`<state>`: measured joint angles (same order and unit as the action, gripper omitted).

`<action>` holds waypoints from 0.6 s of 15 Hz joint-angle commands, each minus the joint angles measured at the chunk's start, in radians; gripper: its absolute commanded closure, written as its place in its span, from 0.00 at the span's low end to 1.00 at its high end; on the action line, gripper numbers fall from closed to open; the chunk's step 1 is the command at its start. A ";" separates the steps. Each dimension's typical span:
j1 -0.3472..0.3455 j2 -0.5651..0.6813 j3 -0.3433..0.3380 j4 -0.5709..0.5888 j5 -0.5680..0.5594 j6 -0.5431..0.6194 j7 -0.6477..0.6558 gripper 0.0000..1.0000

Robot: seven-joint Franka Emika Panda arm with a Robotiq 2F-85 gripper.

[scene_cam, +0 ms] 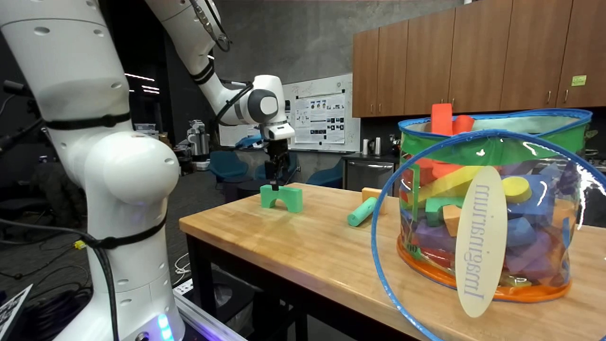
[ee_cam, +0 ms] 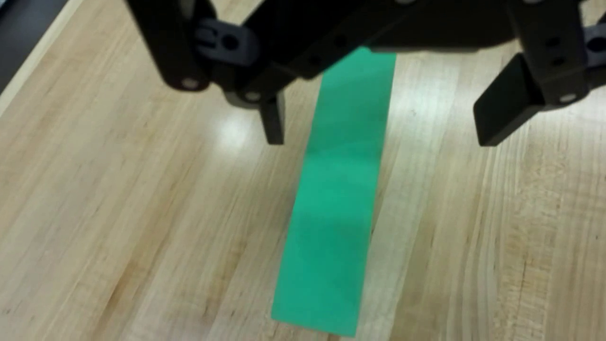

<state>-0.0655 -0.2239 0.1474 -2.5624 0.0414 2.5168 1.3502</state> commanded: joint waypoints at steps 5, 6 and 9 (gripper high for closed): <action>0.053 0.093 0.005 0.012 -0.023 0.056 0.075 0.31; 0.055 0.091 0.003 0.013 -0.029 0.055 0.078 0.39; 0.057 0.078 -0.002 0.019 -0.047 0.046 0.087 0.62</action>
<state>-0.0188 -0.1349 0.1546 -2.5550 0.0232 2.5670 1.4022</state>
